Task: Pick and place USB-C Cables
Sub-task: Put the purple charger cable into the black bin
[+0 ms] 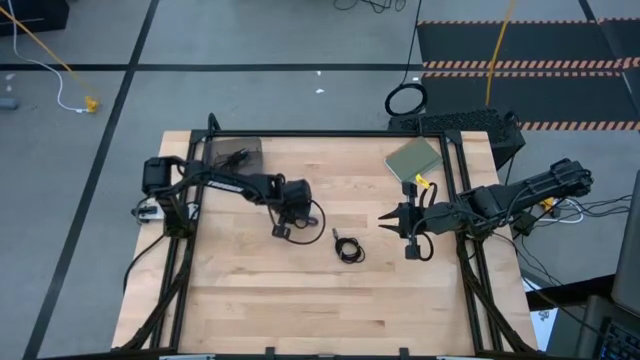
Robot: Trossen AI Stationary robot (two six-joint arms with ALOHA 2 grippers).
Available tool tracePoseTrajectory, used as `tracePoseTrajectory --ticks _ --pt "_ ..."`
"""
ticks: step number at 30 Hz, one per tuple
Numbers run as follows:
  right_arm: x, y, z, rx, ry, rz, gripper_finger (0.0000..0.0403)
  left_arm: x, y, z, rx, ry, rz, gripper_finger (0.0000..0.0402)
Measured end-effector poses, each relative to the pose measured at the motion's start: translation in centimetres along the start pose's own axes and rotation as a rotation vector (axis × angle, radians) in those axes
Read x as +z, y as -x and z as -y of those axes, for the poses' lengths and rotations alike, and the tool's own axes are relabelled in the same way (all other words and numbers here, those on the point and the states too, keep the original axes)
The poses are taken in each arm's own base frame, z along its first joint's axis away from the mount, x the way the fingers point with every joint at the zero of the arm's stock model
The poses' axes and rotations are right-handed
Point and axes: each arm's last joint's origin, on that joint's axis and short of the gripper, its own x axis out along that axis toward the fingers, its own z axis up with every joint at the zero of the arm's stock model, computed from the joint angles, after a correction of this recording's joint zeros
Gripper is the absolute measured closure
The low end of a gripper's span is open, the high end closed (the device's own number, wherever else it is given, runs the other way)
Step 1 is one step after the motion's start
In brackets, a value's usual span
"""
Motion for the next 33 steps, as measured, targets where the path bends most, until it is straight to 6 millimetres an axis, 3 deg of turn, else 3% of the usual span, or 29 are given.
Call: tracePoseTrajectory --ticks 7,15,24,33 --pt "0.0 0.0 0.0 0.0 0.003 0.0 0.0337 0.9 2.7 1.2 0.071 -0.034 0.052 0.0368" --pt "0.0 0.0 0.0 0.0 0.002 -0.001 0.0337 1.5 8.6 2.3 0.117 -0.006 0.224 0.0361" --pt "0.0 0.0 0.0 0.0 0.001 -0.003 0.0337 0.0 15.9 3.4 0.224 0.064 0.391 0.0368" --pt "0.0 0.0 0.0 0.0 -0.002 0.003 0.0337 -2.6 21.7 4.6 0.267 0.161 0.573 0.0362"
